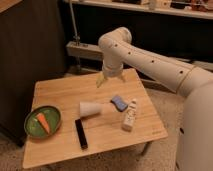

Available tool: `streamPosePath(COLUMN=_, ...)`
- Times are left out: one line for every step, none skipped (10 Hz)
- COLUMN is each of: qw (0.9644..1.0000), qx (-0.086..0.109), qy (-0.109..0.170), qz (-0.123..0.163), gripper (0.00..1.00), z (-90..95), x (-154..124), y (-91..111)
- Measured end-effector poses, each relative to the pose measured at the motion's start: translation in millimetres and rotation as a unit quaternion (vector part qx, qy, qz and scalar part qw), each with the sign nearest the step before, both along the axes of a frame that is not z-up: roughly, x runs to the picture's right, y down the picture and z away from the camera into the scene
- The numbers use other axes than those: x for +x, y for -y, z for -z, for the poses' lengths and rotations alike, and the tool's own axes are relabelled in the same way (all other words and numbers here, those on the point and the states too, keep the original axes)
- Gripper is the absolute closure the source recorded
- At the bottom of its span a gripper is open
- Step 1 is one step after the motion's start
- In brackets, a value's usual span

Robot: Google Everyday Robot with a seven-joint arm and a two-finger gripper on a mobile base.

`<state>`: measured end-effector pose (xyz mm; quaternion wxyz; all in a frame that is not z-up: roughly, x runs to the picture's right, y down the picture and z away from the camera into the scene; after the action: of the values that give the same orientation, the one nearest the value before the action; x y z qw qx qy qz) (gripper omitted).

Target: Place the eraser on the white sponge

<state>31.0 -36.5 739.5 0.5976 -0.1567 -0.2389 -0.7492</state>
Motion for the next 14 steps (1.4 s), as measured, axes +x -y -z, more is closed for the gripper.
streamPosePath(qw=1.0, qx=0.0, qy=0.0, qz=0.0, gripper=0.22, z=0.0, x=0, y=0)
streamPosePath(qw=1.0, qx=0.0, qy=0.0, qz=0.0, gripper=0.22, z=0.0, x=0, y=0)
streamPosePath(qw=1.0, qx=0.0, qy=0.0, qz=0.0, gripper=0.22, z=0.0, x=0, y=0)
streamPosePath(qw=1.0, qx=0.0, qy=0.0, qz=0.0, gripper=0.22, z=0.1, x=0, y=0)
streamPosePath(qw=1.0, qx=0.0, qy=0.0, qz=0.001, gripper=0.22, z=0.8, x=0, y=-1)
streamPosePath(qw=1.0, qx=0.003, qy=0.003, qz=0.004, gripper=0.22, z=2.2, x=-2, y=-1)
streamPosePath(qw=0.9996, qx=0.009, qy=0.018, qz=0.017, gripper=0.22, z=7.5, x=-10, y=-6)
streamPosePath(qw=0.9992, qx=0.012, qy=0.028, qz=0.025, gripper=0.22, z=12.5, x=-17, y=-12)
streamPosePath(qw=0.9984, qx=0.015, qy=0.042, qz=0.036, gripper=0.22, z=20.8, x=-28, y=-23)
streamPosePath(qw=0.9973, qx=0.016, qy=0.058, qz=0.042, gripper=0.22, z=33.3, x=-44, y=-43)
streamPosePath(qw=0.9963, qx=0.015, qy=0.071, qz=0.047, gripper=0.22, z=43.2, x=-60, y=-60)
streamPosePath(qw=0.9955, qx=0.013, qy=0.079, qz=0.05, gripper=0.22, z=48.9, x=-71, y=-75)
streamPosePath(qw=0.9939, qx=0.01, qy=0.095, qz=0.054, gripper=0.22, z=56.7, x=-90, y=-99)
streamPosePath(qw=0.9923, qx=0.007, qy=0.109, qz=0.058, gripper=0.22, z=63.1, x=-110, y=-123)
